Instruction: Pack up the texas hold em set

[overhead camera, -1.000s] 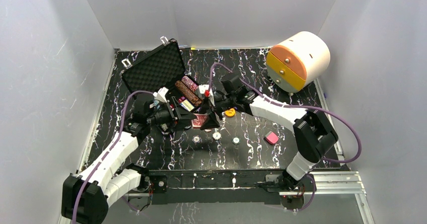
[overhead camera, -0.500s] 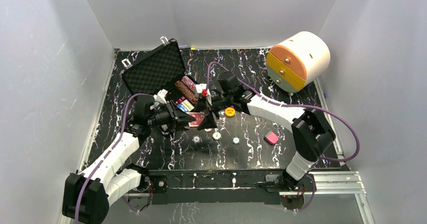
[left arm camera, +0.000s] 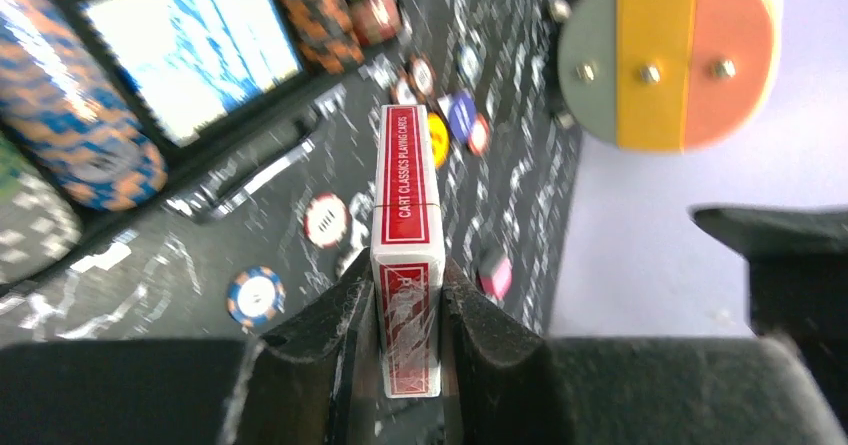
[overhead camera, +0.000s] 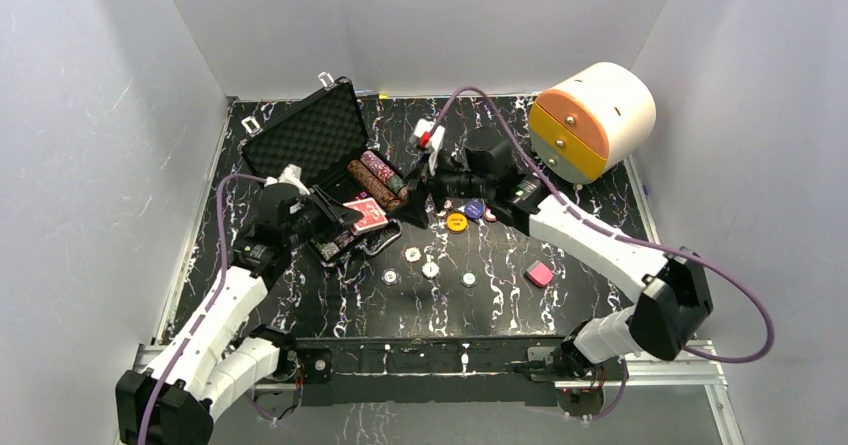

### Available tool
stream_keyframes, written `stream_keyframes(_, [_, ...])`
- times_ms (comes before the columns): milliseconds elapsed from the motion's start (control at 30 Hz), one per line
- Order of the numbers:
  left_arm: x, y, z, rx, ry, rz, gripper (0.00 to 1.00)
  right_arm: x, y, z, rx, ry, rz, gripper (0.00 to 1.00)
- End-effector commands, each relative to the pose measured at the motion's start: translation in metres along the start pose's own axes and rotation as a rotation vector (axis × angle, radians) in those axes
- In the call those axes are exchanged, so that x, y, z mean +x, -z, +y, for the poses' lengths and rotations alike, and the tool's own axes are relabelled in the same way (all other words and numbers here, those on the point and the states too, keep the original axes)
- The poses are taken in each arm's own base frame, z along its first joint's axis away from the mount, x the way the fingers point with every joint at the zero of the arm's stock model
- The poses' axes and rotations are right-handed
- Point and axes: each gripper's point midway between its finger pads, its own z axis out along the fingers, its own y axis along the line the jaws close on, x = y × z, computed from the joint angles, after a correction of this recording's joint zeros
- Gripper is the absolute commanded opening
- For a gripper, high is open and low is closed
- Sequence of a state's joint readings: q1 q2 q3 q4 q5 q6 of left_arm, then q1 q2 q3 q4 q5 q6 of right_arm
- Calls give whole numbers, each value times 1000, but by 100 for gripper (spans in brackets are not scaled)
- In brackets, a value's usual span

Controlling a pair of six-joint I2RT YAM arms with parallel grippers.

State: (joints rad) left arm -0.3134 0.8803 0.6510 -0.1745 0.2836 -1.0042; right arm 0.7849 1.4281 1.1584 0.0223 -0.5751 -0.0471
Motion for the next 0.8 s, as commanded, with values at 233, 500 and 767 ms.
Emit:
stream_keyframes(233, [-97, -14, 14, -294, -104, -355, 0, 23, 49, -4, 302, -395, -58, 90])
stream_keyframes(500, [-121, -51, 29, -346, -155, -366, 0, 39, 58, 25, 207, -467, -82, 89])
stream_keyframes(767, [-129, -81, 47, -337, -149, -323, 0, 44, 64, 41, 132, -411, -65, 90])
